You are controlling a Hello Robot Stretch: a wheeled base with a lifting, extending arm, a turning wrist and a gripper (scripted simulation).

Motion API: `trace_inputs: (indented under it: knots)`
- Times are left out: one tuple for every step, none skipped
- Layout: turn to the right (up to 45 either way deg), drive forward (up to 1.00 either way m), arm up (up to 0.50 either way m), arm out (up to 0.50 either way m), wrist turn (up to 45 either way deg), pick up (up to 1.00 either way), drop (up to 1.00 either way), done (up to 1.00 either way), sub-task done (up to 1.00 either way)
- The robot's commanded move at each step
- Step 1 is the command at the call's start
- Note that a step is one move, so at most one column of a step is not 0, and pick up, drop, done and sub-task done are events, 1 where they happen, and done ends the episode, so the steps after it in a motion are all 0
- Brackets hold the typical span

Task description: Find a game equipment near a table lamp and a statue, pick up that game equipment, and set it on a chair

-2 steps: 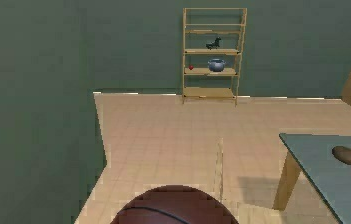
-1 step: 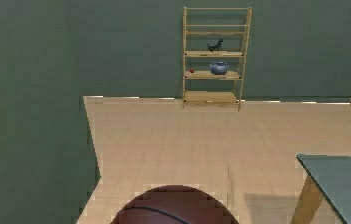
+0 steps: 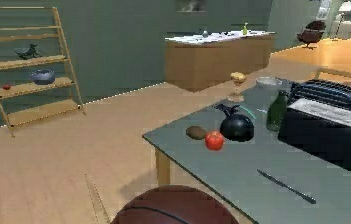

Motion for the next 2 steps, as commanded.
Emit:
trace_inputs:
  knots:
    - [12.0,0.00,0.00,0.00,0.0,0.00,0.00,0.00,0.00]
    - [-45.0,0.00,0.00,0.00,0.0,0.00,0.00,0.00,0.00]
